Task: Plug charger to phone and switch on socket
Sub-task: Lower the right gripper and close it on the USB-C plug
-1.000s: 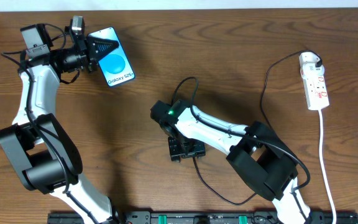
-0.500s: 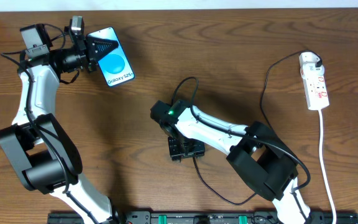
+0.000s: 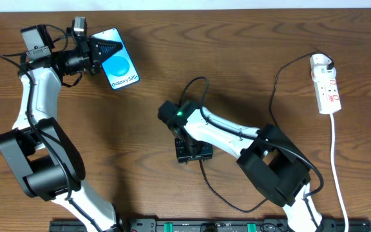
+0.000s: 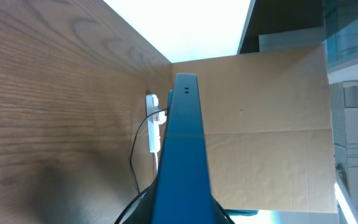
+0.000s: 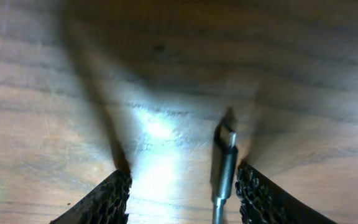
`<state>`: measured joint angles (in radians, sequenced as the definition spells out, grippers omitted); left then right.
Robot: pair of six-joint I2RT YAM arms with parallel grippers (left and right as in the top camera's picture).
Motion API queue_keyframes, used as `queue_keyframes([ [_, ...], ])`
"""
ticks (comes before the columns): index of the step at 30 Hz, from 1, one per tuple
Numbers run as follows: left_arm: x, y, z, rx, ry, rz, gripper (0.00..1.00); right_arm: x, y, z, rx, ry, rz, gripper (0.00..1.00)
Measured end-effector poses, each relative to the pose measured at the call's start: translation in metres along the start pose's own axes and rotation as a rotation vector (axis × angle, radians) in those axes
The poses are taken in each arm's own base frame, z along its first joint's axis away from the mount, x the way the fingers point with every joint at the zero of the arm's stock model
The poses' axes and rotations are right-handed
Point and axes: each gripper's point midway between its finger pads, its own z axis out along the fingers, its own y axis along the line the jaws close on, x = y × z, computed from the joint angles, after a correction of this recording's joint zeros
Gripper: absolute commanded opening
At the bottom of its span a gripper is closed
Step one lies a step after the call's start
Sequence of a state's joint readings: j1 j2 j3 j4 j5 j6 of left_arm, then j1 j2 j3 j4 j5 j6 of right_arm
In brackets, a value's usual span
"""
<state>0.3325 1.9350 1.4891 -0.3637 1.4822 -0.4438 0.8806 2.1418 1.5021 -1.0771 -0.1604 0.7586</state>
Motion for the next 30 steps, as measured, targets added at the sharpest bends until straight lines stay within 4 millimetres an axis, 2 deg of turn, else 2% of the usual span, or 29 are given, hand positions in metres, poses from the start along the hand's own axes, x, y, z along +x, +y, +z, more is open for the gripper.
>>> queue_keyframes([
  [4, 0.0000, 0.0000, 0.0000, 0.000, 0.000, 0.000, 0.07, -0.0027, -0.0011, -0.0010, -0.004, -0.005, 0.005, 0.49],
  [10, 0.0000, 0.0000, 0.0000, 0.000, 0.000, 0.000, 0.07, -0.0051, -0.0032, -0.0011, 0.008, -0.018, 0.003, 0.24],
  [13, 0.0000, 0.0000, 0.0000, 0.000, 0.000, 0.000, 0.08, -0.0055, -0.0037, -0.0012, 0.011, -0.021, 0.002, 0.15],
  [30, 0.0001, 0.0001, 0.0000, 0.000, 0.000, 0.000, 0.07, -0.0052, -0.0048, -0.0013, 0.016, -0.021, 0.002, 0.13],
])
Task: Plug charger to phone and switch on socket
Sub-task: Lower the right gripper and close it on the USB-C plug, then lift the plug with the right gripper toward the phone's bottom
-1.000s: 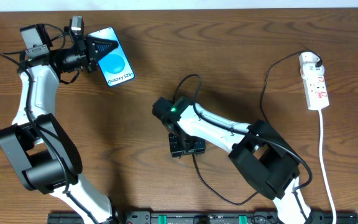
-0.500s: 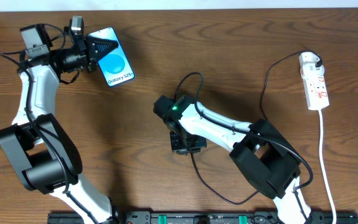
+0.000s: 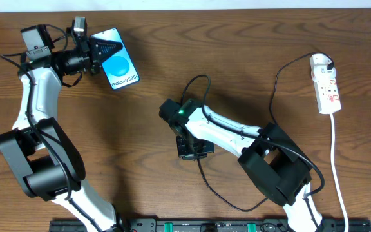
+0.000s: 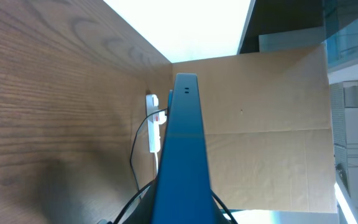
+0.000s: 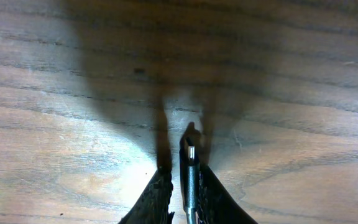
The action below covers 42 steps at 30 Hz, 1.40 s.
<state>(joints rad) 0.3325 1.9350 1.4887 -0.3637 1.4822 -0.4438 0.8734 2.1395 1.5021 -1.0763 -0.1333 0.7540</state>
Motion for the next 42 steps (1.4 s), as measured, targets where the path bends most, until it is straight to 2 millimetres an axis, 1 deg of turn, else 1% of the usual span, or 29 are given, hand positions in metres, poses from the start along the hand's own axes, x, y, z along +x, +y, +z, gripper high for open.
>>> queue_keyframes([
  [6, 0.000, 0.000, 0.000, 0.000, 0.000, 0.000, 0.07, 0.000, -0.001, 0.000, 0.004, 0.001, 0.000, 0.11],
  [9, 0.000, 0.000, 0.000, 0.000, 0.000, 0.000, 0.07, 0.000, -0.001, 0.000, 0.005, 0.001, 0.000, 0.08],
  [12, 0.000, 0.000, 0.000, 0.000, 0.000, 0.000, 0.07, 0.001, -0.001, 0.000, 0.006, 0.001, -0.002, 0.05],
  [13, 0.000, 0.000, 0.000, 0.000, 0.000, 0.000, 0.07, 0.001, -0.001, 0.000, 0.006, 0.001, -0.001, 0.01],
  [24, 0.000, 0.000, 0.000, 0.000, 0.000, 0.000, 0.07, 0.001, 0.000, 0.000, 0.000, 0.005, 0.000, 0.01],
  [28, 0.000, 0.000, 0.000, 0.000, 0.000, 0.000, 0.07, -0.002, -0.001, -0.001, -0.028, 0.021, 0.008, 0.01],
  [32, 0.000, 0.000, 0.000, 0.000, 0.000, 0.000, 0.07, -0.014, 0.004, -0.005, -0.127, 0.033, 0.001, 0.01],
  [36, 0.000, 0.000, 0.000, 0.000, 0.000, 0.000, 0.08, -0.040, 0.014, -0.016, -0.298, 0.015, -0.019, 0.01],
  [42, 0.000, 0.000, 0.000, 0.000, 0.000, 0.000, 0.07, -0.075, 0.028, -0.047, -0.608, -0.004, -0.044, 0.01],
])
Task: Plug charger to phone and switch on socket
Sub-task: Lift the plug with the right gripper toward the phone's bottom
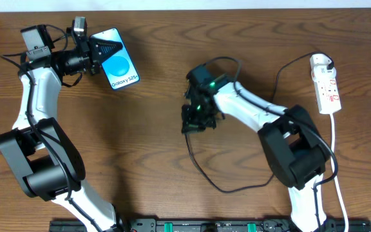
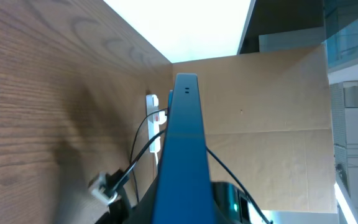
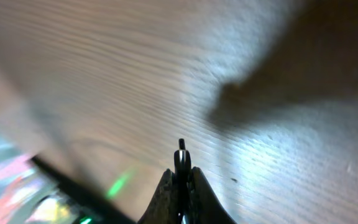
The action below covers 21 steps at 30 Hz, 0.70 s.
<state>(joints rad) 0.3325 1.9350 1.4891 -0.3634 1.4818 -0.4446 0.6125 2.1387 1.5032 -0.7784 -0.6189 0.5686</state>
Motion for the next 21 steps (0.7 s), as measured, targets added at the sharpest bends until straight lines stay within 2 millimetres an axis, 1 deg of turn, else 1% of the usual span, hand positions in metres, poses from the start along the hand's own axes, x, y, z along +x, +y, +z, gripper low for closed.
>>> queue_keyframes([
  [2, 0.000, 0.000, 0.000, 0.000, 0.000, -0.001, 0.08, -0.014, 0.016, -0.008, -0.117, -0.025, -0.043, 0.01],
  [4, 0.000, 0.000, 0.000, 0.000, 0.000, -0.002, 0.07, -0.023, 0.032, -0.016, -0.224, -0.041, -0.093, 0.01],
  [9, 0.000, 0.000, 0.000, -0.002, -0.001, -0.010, 0.07, -0.039, 0.072, -0.040, -0.451, -0.088, -0.258, 0.01],
  [12, -0.002, -0.002, 0.000, 0.005, -0.002, -0.006, 0.07, -0.041, 0.091, -0.050, -0.542, -0.110, -0.352, 0.01],
  [18, -0.010, -0.014, 0.000, 0.041, 0.001, 0.049, 0.07, -0.049, 0.115, -0.066, -0.632, -0.160, -0.423, 0.01],
  [21, -0.015, -0.019, 0.000, 0.051, -0.003, 0.068, 0.07, -0.050, 0.133, -0.081, -0.713, -0.190, -0.524, 0.01],
])
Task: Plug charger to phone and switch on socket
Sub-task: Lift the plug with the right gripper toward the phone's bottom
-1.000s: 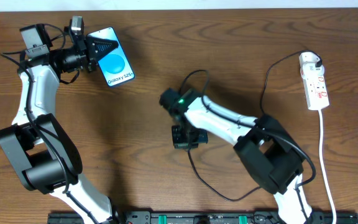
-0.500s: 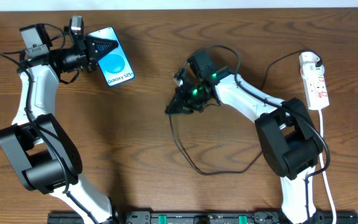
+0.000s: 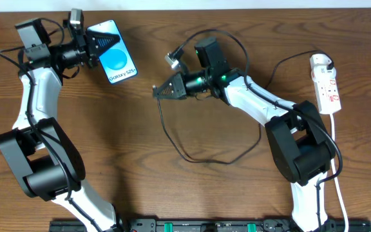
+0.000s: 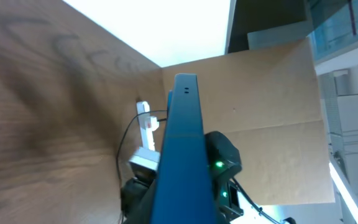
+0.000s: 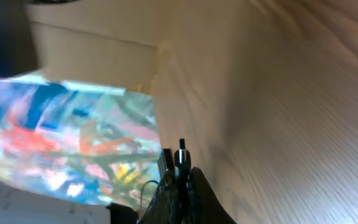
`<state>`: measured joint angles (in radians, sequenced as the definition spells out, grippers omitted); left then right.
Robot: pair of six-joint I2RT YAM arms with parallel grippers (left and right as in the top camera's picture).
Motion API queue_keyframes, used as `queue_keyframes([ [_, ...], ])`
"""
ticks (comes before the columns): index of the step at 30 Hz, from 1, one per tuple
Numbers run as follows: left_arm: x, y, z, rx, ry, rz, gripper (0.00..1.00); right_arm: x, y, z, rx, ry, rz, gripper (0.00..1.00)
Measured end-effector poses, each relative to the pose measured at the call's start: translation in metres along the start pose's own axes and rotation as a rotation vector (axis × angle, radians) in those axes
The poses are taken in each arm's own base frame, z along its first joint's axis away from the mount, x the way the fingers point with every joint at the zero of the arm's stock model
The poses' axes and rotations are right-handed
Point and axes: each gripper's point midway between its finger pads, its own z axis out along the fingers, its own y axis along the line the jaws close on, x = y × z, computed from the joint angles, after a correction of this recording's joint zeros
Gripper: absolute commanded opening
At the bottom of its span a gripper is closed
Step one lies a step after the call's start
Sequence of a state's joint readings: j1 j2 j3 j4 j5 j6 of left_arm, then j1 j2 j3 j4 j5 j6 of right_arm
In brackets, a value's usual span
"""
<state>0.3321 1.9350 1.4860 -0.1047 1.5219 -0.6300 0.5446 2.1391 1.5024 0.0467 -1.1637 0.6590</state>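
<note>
A blue phone (image 3: 114, 61) labelled Galaxy S25+ is held off the table at the far left, with my left gripper (image 3: 100, 46) shut on its top end. The left wrist view shows the phone's thin edge (image 4: 182, 143) on end. My right gripper (image 3: 160, 91) points left toward the phone, a short gap away, and is shut on the charger plug (image 5: 181, 151), whose metal tip sticks out beyond the fingers (image 5: 194, 186). The black cable (image 3: 192, 156) loops across the table toward the white socket strip (image 3: 326, 84) at the far right.
The white lead of the socket strip (image 3: 337, 167) runs down the right side of the table. A black rail (image 3: 211, 225) lines the near edge. A cardboard panel (image 4: 260, 124) stands beyond the table's far side.
My right gripper, with the plug, was over the table's middle; it is now higher and further left, pointing at the phone. The cable loop followed. My left gripper has shifted and tilted the phone a little.
My right gripper was open around the plug lying on the table, then shut on it. Later it held the plug clear of the wood over the table's middle. Now the plug points at the phone, which the left gripper has held throughout.
</note>
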Motion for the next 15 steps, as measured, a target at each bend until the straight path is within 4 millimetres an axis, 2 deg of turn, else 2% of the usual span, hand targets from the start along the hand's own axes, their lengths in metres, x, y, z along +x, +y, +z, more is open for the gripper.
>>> queue_keyframes([
  [6, -0.012, -0.013, 0.000, 0.019, -0.011, 0.060, 0.07, -0.011, 0.029, -0.001, -0.109, -0.004, -0.106, 0.01],
  [15, -0.028, -0.053, -0.002, 0.063, -0.025, 0.165, 0.07, -0.022, 0.062, -0.006, -0.205, -0.020, -0.224, 0.01],
])
